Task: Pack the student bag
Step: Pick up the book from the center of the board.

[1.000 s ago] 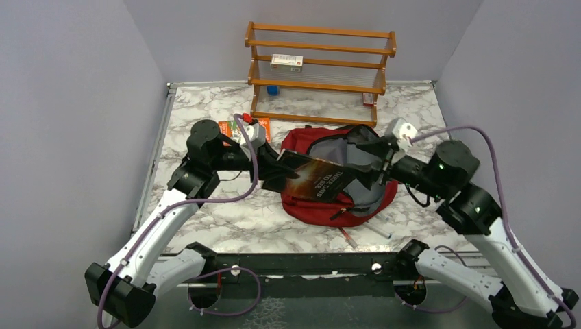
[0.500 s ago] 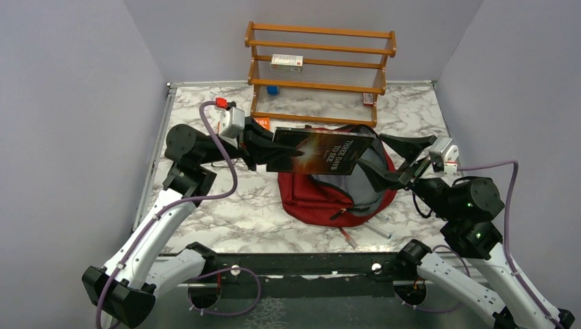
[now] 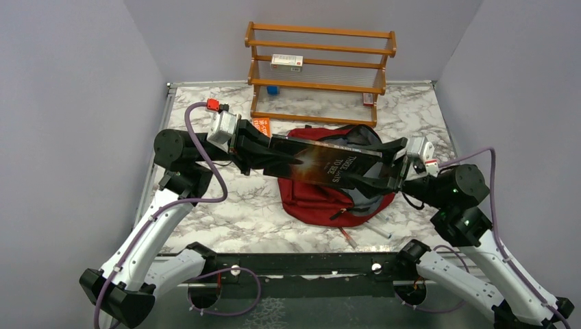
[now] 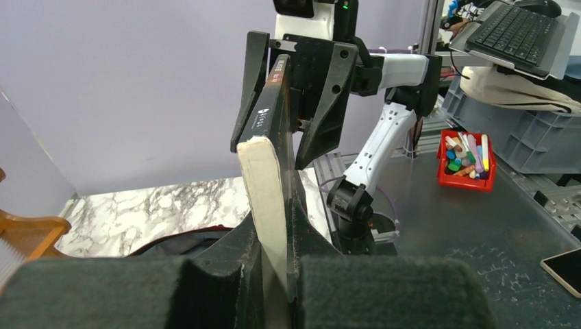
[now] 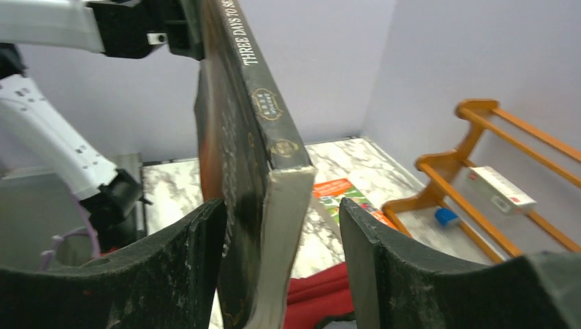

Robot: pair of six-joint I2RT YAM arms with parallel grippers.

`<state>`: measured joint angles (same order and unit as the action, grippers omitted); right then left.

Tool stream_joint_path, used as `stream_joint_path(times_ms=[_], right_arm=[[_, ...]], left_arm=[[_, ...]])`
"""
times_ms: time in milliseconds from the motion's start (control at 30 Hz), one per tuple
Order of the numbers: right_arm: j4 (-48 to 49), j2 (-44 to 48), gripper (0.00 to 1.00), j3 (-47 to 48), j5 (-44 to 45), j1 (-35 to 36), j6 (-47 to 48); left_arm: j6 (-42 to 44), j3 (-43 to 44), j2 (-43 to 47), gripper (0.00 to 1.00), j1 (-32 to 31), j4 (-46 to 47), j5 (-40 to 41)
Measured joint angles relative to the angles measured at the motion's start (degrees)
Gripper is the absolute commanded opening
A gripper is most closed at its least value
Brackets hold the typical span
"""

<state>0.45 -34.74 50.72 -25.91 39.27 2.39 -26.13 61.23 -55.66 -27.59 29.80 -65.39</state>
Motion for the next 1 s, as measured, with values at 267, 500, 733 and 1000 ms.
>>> stream_joint_path(times_ms=[267, 500, 733, 1000], right_arm=[[4.0, -0.8, 0.41, -0.5, -6.3, 0.0, -3.7], [7.7, -1.5, 0.12, -1.3, -9.5, 0.0, -7.1], [9.3, -1.6, 0.01, -2.4, -8.0, 0.0, -9.8], [2.4, -1.5, 0.0, -4.0, 13.8, 0.7, -12.3]], left_arm=[[-1.2, 0.0, 0.0, 0.0, -0.8, 1.4, 0.0], [-1.9, 0.0, 0.1, 0.0, -1.6, 2.5, 0.9], [-2.2, -0.5, 0.0, 0.47, -1.7, 3.2, 3.1], [1.2, -1.7, -6.8, 0.66, -1.7, -1.3, 12.0]])
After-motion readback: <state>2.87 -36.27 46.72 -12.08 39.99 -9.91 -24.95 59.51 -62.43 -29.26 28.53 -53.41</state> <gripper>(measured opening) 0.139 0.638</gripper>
